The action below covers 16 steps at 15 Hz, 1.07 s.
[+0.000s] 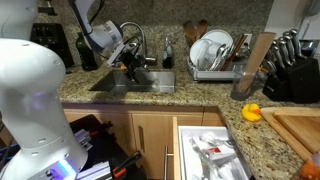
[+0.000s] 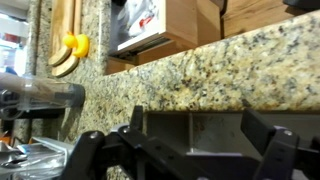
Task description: Close the tap
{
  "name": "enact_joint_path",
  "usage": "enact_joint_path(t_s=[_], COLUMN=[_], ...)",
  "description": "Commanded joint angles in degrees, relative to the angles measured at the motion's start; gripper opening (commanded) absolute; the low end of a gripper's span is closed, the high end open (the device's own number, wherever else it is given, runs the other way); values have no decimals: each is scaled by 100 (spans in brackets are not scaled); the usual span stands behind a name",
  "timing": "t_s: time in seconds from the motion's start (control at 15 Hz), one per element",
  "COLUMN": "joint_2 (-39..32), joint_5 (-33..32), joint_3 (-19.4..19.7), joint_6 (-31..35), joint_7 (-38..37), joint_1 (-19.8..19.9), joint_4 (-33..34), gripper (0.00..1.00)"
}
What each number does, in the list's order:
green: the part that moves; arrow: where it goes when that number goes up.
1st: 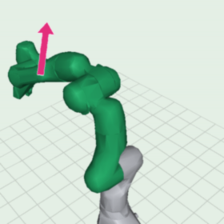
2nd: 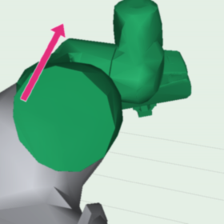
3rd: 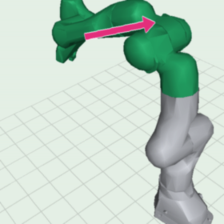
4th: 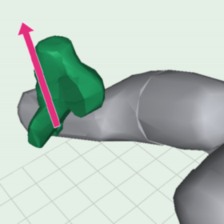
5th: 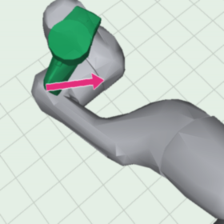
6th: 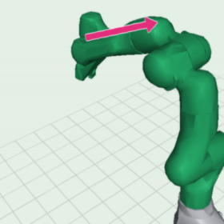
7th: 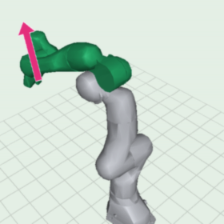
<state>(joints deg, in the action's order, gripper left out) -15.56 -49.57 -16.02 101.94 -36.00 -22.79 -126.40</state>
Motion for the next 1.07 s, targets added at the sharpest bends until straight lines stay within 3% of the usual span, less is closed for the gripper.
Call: enact_joint_path(t_s=[0.0, 0.27, 0.33, 0.4, 0.6, 0.73, 1.0], joint_2=[-198, -23, 69, -118, -54, -172, -672], joint_5=[-972, -2322, -2030, -2011, -2010, -2446, -3205], joint_3=[2, -58, -97, -131, -140, -168, -196], joint_6=[-488, -553, -404, -468, -468, 236, 927], joint_7=[184, -187, -763, -331, -710, -310, 61], joint_1=[-195, -261, -154, -137, -136, -69, -121], joint_4=[297, 139, 159, 241, 251, 197, 432], gripper=[100, 100, 100, 100, 100, 100, 100])
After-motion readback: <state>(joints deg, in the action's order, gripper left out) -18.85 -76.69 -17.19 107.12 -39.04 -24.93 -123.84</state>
